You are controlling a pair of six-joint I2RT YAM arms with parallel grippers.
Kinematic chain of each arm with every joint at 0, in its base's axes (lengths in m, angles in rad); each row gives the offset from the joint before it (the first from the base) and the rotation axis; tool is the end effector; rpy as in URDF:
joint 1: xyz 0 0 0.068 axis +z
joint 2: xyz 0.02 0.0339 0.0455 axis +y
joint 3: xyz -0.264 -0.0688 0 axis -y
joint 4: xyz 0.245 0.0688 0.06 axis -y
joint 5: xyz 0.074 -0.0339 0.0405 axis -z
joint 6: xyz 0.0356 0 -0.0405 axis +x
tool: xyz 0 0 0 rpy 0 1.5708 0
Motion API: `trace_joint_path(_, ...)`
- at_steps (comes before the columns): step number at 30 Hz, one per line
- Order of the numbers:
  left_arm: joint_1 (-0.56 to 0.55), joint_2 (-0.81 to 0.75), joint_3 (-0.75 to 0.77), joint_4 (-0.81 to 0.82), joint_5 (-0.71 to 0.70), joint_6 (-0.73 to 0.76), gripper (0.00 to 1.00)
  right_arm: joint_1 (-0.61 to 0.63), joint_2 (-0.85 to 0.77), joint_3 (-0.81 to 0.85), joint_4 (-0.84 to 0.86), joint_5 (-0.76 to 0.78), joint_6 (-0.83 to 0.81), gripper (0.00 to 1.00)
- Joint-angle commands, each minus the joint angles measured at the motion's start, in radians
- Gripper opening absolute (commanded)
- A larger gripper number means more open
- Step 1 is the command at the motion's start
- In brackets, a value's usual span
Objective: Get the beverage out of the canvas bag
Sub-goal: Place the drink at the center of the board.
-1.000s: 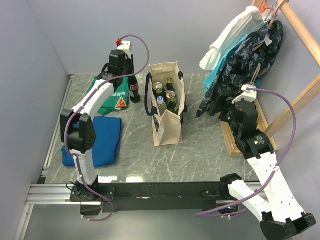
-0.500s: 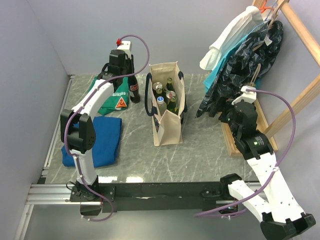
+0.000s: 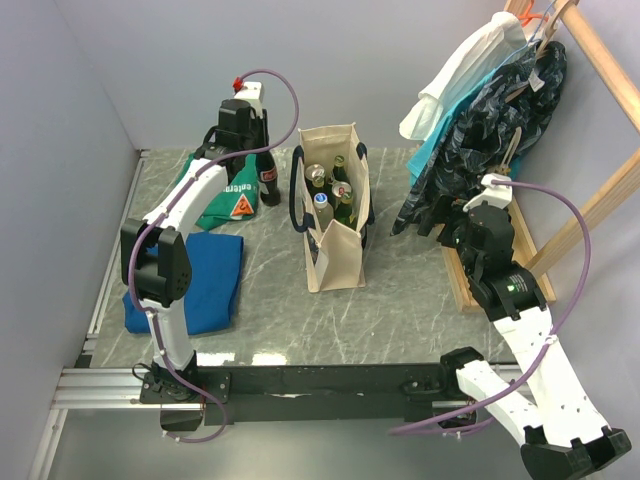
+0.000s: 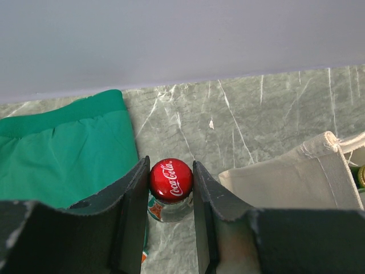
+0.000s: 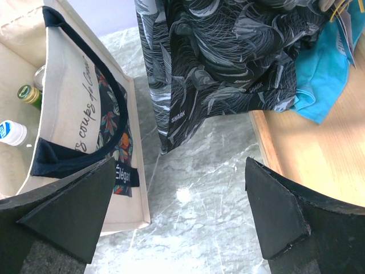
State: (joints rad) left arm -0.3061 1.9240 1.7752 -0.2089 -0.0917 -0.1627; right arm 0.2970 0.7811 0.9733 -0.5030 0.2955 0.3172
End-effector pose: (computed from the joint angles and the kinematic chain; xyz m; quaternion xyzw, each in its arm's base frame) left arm 0.4444 -0.1370 0.3459 0.0327 0.8205 -0.0956 0.5626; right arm 0.1603 0.0382 0.3720 0.0948 0.7983 0.0628 0.5914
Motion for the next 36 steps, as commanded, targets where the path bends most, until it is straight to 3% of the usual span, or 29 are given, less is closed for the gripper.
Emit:
trace_joint_path(1,-0.001,-0.049,0.052,0.04,0.04,-0.032,0.21,0.007,-0.017,-0.002,0.011,0.008,0.002,1.0)
trace_joint_path(8,-0.001,-0.056,0.05,0.035,0.038,-0.04,0.25,0.005,-0.026,-0.01,0.008,0.011,0.006,1.0)
trace_joint_path(11,-0.002,-0.056,0.046,0.042,0.047,-0.041,0.36,0.007,-0.031,-0.015,0.004,0.017,0.01,1.0)
trace_joint_path(14,-0.004,-0.056,0.055,0.032,0.049,-0.037,0.33,0.007,-0.039,-0.018,0.004,0.016,0.019,1.0)
trace_joint_path(23,-0.008,-0.062,0.049,0.022,0.041,-0.024,0.53,0.007,-0.048,-0.022,0.001,0.011,0.029,1.0)
trace_joint_path(36,-0.008,-0.077,0.059,0.006,0.024,-0.034,0.61,0.007,-0.049,-0.013,-0.003,0.008,0.025,1.0)
